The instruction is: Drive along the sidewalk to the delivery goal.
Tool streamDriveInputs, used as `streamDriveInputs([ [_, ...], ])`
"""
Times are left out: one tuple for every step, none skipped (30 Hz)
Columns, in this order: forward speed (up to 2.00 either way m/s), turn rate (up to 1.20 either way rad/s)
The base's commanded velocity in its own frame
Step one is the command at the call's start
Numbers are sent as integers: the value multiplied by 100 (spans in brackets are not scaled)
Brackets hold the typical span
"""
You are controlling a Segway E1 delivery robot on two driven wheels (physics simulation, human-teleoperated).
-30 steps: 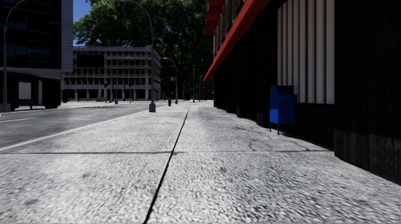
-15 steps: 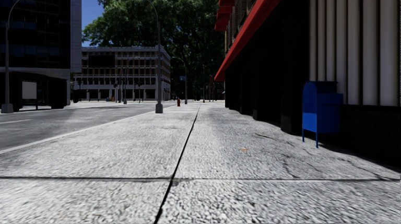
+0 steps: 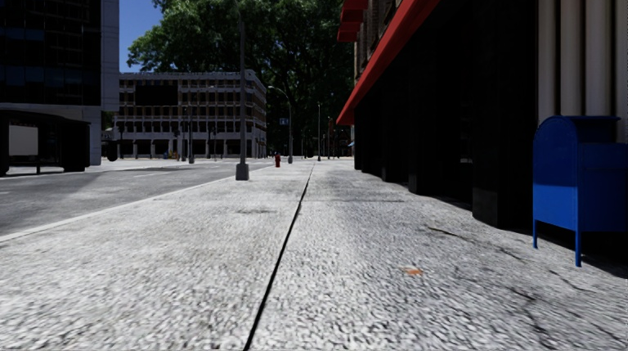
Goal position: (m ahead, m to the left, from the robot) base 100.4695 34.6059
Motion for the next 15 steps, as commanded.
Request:
streamDriveInputs([
  [200, 0],
  [200, 0],
  [200, 0],
  [200, 0],
  [200, 0],
  [200, 0],
  [200, 0],
  [200, 0],
  [200, 0],
  [200, 0],
  [200, 0],
  [200, 0],
  [200, 0],
  [200, 0],
  [200, 0],
])
